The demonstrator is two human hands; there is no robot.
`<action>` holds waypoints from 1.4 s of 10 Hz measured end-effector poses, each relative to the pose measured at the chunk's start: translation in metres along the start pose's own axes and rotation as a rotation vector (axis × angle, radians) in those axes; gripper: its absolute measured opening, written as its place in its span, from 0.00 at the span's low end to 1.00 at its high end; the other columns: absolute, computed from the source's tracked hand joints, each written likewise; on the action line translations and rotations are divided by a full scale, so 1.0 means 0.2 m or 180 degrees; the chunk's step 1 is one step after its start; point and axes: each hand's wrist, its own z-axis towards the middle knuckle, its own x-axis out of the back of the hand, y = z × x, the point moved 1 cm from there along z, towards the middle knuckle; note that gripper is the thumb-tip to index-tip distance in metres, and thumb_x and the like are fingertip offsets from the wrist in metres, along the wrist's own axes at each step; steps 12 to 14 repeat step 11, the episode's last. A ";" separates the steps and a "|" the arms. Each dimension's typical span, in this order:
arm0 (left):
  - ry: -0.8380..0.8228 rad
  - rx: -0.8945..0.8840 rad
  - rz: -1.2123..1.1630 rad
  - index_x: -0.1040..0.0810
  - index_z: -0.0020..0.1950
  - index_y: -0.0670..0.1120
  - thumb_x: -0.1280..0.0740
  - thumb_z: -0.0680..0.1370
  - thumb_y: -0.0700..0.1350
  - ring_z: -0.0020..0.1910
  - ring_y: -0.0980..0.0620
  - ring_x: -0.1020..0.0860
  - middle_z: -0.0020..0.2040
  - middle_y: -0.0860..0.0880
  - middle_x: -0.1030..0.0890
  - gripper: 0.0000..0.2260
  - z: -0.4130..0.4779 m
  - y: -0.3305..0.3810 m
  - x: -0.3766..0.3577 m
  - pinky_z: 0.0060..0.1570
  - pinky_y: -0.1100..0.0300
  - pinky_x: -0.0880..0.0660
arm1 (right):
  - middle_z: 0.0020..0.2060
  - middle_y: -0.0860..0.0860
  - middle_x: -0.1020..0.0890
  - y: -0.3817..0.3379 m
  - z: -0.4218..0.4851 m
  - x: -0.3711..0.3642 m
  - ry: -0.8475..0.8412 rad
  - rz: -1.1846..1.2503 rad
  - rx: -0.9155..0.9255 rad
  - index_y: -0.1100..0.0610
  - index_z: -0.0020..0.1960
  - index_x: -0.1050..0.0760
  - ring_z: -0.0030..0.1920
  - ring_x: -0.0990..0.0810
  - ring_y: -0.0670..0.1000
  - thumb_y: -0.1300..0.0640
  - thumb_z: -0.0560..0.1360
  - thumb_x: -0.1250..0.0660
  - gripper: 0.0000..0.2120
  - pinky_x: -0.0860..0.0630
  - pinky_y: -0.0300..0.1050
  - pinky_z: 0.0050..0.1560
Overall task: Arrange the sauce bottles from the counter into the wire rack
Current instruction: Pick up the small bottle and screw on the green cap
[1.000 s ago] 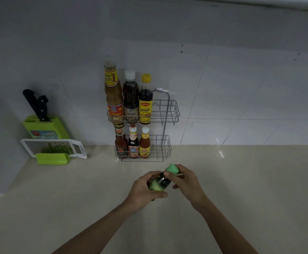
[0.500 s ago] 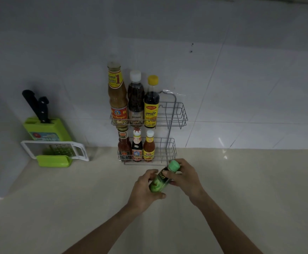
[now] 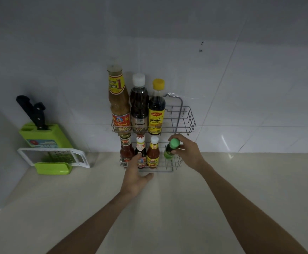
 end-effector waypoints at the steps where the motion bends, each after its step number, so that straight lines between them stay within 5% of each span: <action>1: -0.0086 -0.0082 0.0066 0.37 0.74 0.46 0.25 0.70 0.40 0.64 0.59 0.34 0.66 0.55 0.31 0.35 0.02 0.02 -0.05 0.62 0.67 0.39 | 0.51 0.50 0.20 0.07 0.01 -0.06 -0.0011 -0.0119 -0.0038 0.50 0.52 0.26 0.54 0.23 0.54 0.76 0.65 0.34 0.25 0.23 0.49 0.56; 2: -0.0196 -0.0090 0.0098 0.37 0.74 0.48 0.25 0.70 0.41 0.64 0.58 0.33 0.65 0.56 0.31 0.35 0.04 0.03 -0.10 0.61 0.67 0.38 | 0.50 0.51 0.21 0.11 0.03 -0.09 -0.0082 -0.0250 -0.0111 0.49 0.52 0.27 0.53 0.23 0.54 0.76 0.66 0.35 0.25 0.22 0.52 0.56; 3: -0.0245 -0.0069 0.0128 0.38 0.75 0.48 0.24 0.70 0.42 0.68 0.53 0.33 0.70 0.51 0.31 0.37 0.06 0.02 -0.13 0.62 0.65 0.38 | 0.51 0.52 0.21 0.11 0.08 -0.11 -0.0290 -0.0498 -0.0164 0.52 0.55 0.28 0.52 0.21 0.55 0.74 0.68 0.34 0.23 0.22 0.44 0.51; 4: -0.0220 -0.0073 0.0131 0.38 0.75 0.47 0.24 0.70 0.42 0.65 0.56 0.32 0.70 0.49 0.30 0.37 0.09 0.02 -0.14 0.60 0.66 0.38 | 0.49 0.52 0.21 0.10 0.12 -0.13 -0.0465 -0.0672 -0.0220 0.56 0.57 0.28 0.49 0.23 0.53 0.73 0.69 0.33 0.21 0.30 0.25 0.40; 5: -0.0260 -0.0032 0.0148 0.38 0.75 0.48 0.24 0.69 0.42 0.67 0.54 0.32 0.71 0.49 0.30 0.38 0.10 0.01 -0.14 0.61 0.65 0.37 | 0.49 0.51 0.22 0.12 0.14 -0.14 -0.0543 -0.0767 -0.0272 0.56 0.58 0.28 0.49 0.25 0.51 0.73 0.69 0.33 0.21 0.32 0.25 0.38; 7: -0.0431 0.0092 0.0347 0.40 0.76 0.46 0.24 0.69 0.44 0.71 0.50 0.34 0.73 0.47 0.34 0.40 0.14 -0.05 -0.13 0.66 0.62 0.38 | 0.50 0.52 0.22 0.16 0.13 -0.18 -0.0603 -0.0770 -0.0464 0.55 0.59 0.28 0.50 0.25 0.52 0.72 0.70 0.33 0.22 0.31 0.40 0.46; 10: -0.0614 0.0109 0.0561 0.40 0.76 0.46 0.26 0.71 0.41 0.72 0.49 0.34 0.74 0.47 0.34 0.36 0.14 -0.05 -0.10 0.68 0.61 0.37 | 0.62 0.60 0.23 0.20 0.06 -0.21 -0.0423 -0.0776 -0.0804 0.55 0.72 0.41 0.62 0.24 0.61 0.68 0.74 0.36 0.30 0.28 0.48 0.55; 14: -0.0562 0.0008 0.0514 0.37 0.74 0.46 0.29 0.73 0.38 0.70 0.50 0.33 0.71 0.49 0.31 0.31 0.10 0.01 -0.07 0.63 0.65 0.38 | 0.66 0.60 0.26 0.18 -0.03 -0.23 -0.0241 -0.0831 -0.0754 0.57 0.73 0.43 0.66 0.28 0.62 0.66 0.75 0.38 0.29 0.30 0.52 0.62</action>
